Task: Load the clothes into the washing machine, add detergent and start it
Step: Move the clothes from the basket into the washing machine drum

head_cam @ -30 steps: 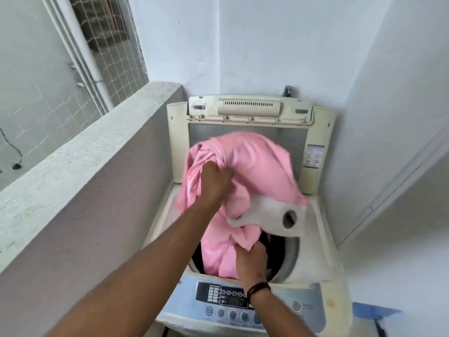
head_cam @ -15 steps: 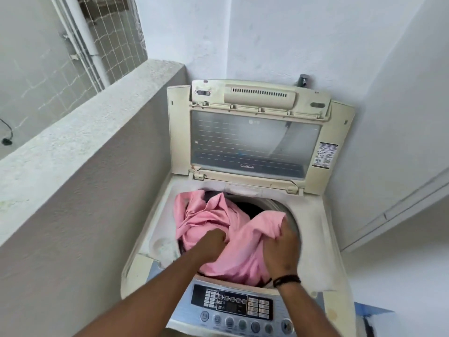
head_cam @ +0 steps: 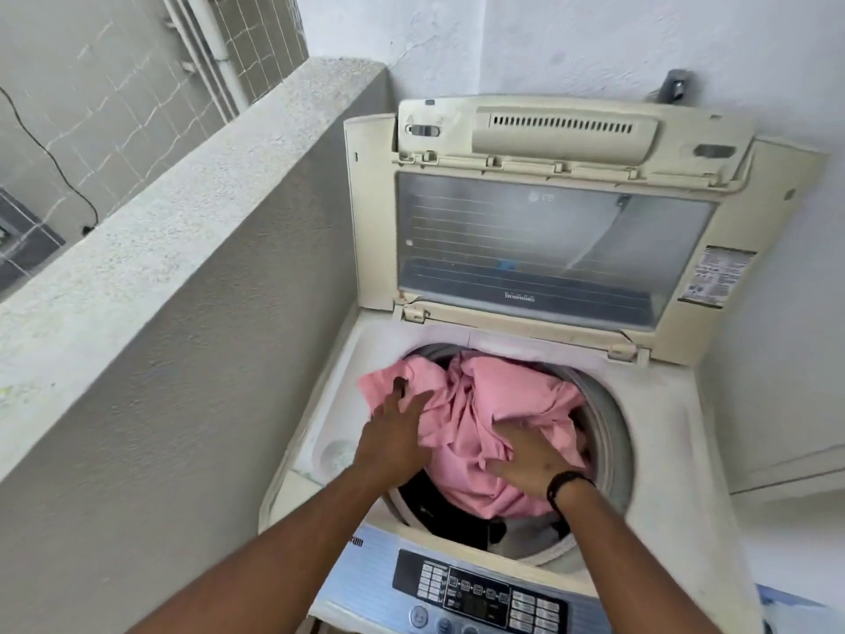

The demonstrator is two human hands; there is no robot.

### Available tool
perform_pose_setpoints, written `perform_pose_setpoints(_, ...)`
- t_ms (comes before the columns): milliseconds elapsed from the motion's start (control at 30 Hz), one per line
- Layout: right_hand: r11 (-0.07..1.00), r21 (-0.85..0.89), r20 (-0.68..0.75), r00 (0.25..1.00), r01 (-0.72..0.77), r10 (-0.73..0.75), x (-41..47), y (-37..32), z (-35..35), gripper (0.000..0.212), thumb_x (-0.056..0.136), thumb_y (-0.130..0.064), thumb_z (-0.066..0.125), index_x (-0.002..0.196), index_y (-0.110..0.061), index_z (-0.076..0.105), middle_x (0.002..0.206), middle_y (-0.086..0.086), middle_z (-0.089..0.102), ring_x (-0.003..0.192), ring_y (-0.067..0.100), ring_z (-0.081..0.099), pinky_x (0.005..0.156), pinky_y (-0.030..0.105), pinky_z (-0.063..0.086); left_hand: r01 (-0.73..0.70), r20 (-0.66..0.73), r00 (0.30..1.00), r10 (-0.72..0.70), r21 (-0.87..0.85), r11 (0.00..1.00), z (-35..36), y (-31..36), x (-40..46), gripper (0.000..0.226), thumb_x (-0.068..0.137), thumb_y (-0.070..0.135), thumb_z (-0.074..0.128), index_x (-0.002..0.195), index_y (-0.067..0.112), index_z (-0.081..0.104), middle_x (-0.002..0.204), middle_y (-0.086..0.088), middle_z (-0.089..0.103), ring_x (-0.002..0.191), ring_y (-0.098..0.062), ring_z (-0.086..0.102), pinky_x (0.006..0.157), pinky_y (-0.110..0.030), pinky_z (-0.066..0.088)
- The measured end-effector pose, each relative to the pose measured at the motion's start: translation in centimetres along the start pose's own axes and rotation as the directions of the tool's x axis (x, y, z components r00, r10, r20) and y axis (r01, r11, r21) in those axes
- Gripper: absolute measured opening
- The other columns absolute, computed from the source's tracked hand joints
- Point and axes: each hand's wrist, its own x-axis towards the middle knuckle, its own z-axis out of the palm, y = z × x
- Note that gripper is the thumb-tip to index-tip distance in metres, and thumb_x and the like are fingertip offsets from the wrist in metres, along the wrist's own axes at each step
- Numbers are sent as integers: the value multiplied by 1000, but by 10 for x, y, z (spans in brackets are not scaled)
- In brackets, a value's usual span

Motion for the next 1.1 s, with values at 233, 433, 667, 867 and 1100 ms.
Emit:
perform_pose_setpoints(233, 998, 17, -700, 713, -53, 50, 8, 4, 17, 81, 81, -52, 71, 150, -27, 36, 157, 17, 28, 143, 39, 28, 108, 51, 39, 77, 327, 945, 6, -242, 967, 46, 2, 19, 107, 63, 55, 69, 152, 43, 12, 146, -3, 50, 129, -30, 53, 102, -44, 49)
perform_pose_setpoints(433, 976, -120, -186, 969, -184, 160, 70, 9, 31, 82, 89, -72, 40, 149, -55, -13, 163, 0, -26, 151, 33, -19, 113, 73, 9, 9, 615, 788, 12, -31, 999, 53, 22, 34, 66, 80, 36, 71, 139, 20, 44, 136, -6, 57, 130, -28, 49, 94, -32, 46)
perform_pose_setpoints(667, 959, -231, 81, 979, -163, 186, 94, 27, 38, 111, 75, -72, 62, 149, -52, -19, 162, 1, -30, 150, 33, -21, 113, 72, 10, -126, 20, 992, 124, 209, 970, 35, 35, 37, 34, 86, 36, 67, 115, 20, 58, 118, -2, 54, 110, -25, 53, 83, -38, 51)
perform_pose_setpoints(867, 975, -203, -27, 996, -90, 86, 82, 35, -2, 101, 71, -56, 67, 154, -43, 11, 160, 11, 25, 145, 34, 29, 110, 52, 38, -307, 454, 866, 208, 155, 939, 63, 20, 47, 29, 89, 28, 55, 117, 29, 63, 129, -2, 61, 136, -29, 40, 95, -47, 45)
perform_pose_setpoints(1100, 998, -44, -94, 995, -32, 28, 58, 38, 14, 86, 85, -44, 65, 156, -40, 16, 165, 8, 14, 151, 31, 16, 120, 47, 26, -280, 600, 793, 105, 205, 938, 88, 17, 56, 51, 97, 31, 45, 147, 27, 40, 167, 0, 16, 156, -29, -2, 118, -66, 9)
